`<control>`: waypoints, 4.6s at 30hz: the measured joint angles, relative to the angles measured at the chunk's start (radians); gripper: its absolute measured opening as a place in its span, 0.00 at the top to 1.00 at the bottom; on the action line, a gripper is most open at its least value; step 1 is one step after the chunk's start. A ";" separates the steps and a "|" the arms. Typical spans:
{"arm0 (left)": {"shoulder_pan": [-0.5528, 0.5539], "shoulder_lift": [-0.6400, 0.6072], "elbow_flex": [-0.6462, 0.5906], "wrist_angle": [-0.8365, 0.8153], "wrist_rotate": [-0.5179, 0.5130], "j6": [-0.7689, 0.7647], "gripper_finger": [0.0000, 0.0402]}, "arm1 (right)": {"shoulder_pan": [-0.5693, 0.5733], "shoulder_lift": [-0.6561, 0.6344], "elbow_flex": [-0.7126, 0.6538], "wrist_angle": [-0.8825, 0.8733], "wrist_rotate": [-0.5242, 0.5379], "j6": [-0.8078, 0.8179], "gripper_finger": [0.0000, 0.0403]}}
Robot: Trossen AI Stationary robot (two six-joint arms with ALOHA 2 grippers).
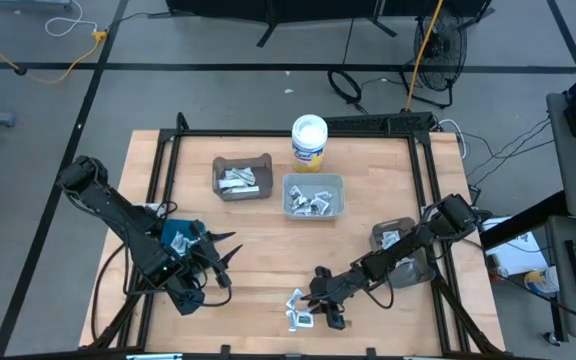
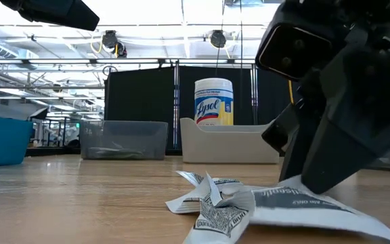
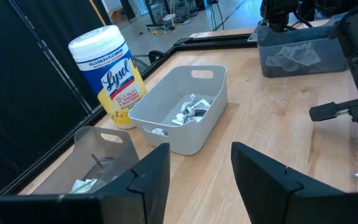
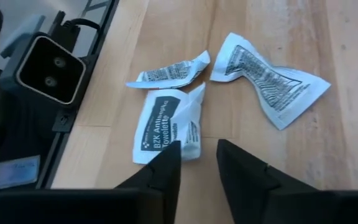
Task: Pick & Place First Aid Supplies
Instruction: Put the gray towelette pack into the gray bin, then put the orange ointment pack into the blue bin
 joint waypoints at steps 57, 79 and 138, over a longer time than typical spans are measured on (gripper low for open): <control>0.000 0.000 0.000 -0.001 -0.001 0.018 0.56 | -0.273 -0.492 -0.002 -0.520 0.665 -0.505 1.00; 0.000 0.000 0.000 -0.002 -0.001 0.030 0.56 | -0.584 -0.492 -0.084 -0.523 0.480 -0.410 0.96; 0.344 0.702 0.628 0.066 1.176 -0.014 0.56 | 0.118 -1.121 -0.826 0.429 0.399 -0.890 0.56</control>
